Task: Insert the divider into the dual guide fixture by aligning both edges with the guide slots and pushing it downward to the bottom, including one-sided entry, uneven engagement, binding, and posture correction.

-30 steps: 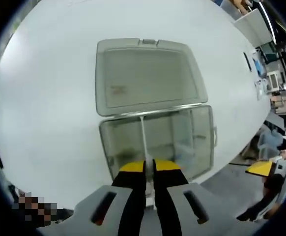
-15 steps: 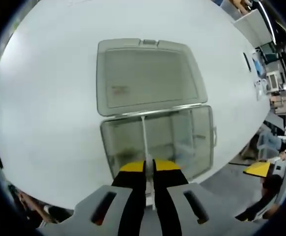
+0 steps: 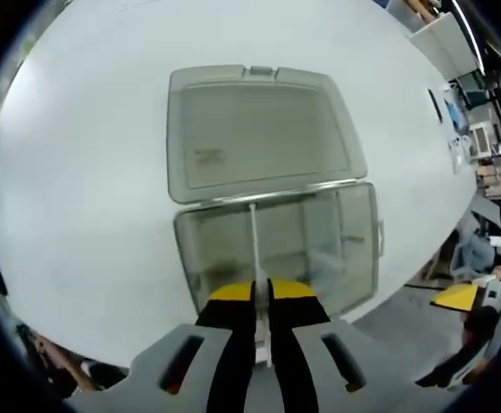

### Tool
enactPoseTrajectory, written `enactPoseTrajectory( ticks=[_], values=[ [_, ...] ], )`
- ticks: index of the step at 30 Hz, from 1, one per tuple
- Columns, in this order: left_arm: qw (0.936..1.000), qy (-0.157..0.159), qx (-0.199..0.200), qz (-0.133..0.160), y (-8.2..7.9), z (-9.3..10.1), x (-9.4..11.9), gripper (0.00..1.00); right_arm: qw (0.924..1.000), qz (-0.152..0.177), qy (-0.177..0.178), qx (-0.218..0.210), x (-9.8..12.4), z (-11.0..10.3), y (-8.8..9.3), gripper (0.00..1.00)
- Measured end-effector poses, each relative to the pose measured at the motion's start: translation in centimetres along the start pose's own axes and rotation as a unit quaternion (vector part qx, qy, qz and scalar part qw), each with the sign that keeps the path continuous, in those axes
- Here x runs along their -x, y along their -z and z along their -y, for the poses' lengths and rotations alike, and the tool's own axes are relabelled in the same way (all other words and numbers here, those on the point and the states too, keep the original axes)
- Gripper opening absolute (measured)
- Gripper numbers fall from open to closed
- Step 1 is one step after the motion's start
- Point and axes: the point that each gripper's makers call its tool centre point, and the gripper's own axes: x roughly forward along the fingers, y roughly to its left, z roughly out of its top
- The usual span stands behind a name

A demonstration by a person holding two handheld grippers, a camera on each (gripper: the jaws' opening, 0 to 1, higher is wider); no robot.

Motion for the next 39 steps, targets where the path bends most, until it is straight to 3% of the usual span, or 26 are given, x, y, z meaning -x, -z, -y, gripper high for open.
enactPoseTrajectory(
  ticks=[23,35,37,39],
  values=[
    [1.0000,-0.004,0.003,-0.003,0.00,0.18,0.35,0.01,1.0000,-0.005,-0.001,0.001,0.03,-0.20,0.20,0.55],
    [0.9994,0.020,0.029,0.000,-0.17,0.47,0.66,0.01,1.0000,-0.004,-0.001,0.002,0.02,-0.18,0.13,0.55],
    [1.0000,0.004,0.005,-0.002,-0.02,0.20,0.59,0.01,1.0000,-0.005,-0.002,0.002,-0.02,-0.24,0.12,0.55],
    [0.9999,0.010,0.013,-0.001,-0.03,0.32,0.53,0.01,1.0000,-0.004,-0.002,0.001,0.00,-0.25,0.05,0.55]
  ],
)
